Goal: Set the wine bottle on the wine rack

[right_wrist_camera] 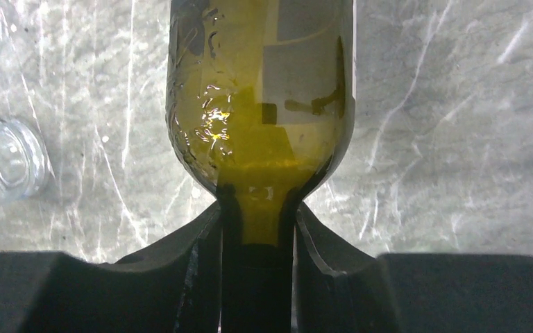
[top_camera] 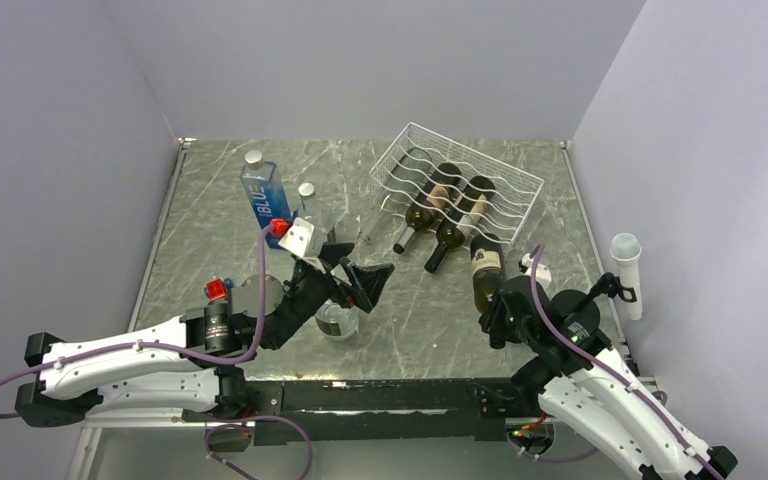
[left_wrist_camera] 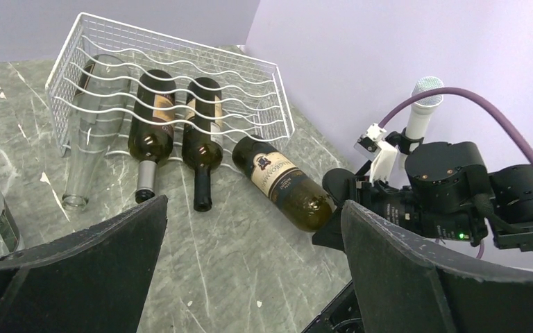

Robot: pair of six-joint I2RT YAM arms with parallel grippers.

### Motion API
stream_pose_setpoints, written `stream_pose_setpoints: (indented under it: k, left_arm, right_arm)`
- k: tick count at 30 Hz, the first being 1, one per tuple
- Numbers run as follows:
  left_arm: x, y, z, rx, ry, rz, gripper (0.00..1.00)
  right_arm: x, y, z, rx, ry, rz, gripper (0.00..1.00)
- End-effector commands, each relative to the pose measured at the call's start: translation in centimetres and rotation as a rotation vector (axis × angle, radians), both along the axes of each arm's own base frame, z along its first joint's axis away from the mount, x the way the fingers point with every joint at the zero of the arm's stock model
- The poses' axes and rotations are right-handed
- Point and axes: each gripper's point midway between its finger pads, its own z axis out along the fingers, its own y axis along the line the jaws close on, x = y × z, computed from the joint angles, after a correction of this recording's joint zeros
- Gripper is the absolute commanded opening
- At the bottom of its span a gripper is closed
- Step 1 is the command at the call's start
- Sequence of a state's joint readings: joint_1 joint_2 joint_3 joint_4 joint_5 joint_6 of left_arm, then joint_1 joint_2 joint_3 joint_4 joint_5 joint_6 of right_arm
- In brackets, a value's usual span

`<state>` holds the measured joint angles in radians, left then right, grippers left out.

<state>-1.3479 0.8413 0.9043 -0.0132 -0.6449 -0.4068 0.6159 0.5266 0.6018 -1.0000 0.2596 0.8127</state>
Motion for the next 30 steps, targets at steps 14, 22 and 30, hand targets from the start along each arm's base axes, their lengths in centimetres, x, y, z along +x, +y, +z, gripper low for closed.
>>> stream_pose_setpoints:
  k: [14, 22, 30]
  left_arm:
    - [0.3, 0.3, 0.1, -0.001, 0.007, 0.03, 0.99]
    - [0.5, 0.2, -0.2, 0.007, 0.012, 0.041, 0.99]
    - [0.3, 0.1, -0.7, 0.029, 0.034, 0.033, 0.99]
  right_arm:
    - [7.9, 0.7, 1.6, 0.204, -0.39, -0.29, 0.0]
    - [10.4, -0.8, -0.3, 0.138, -0.461, -0.43, 0.0]
    - [12.6, -1.8, -0.4, 0.024, -0.474, -0.535, 0.0]
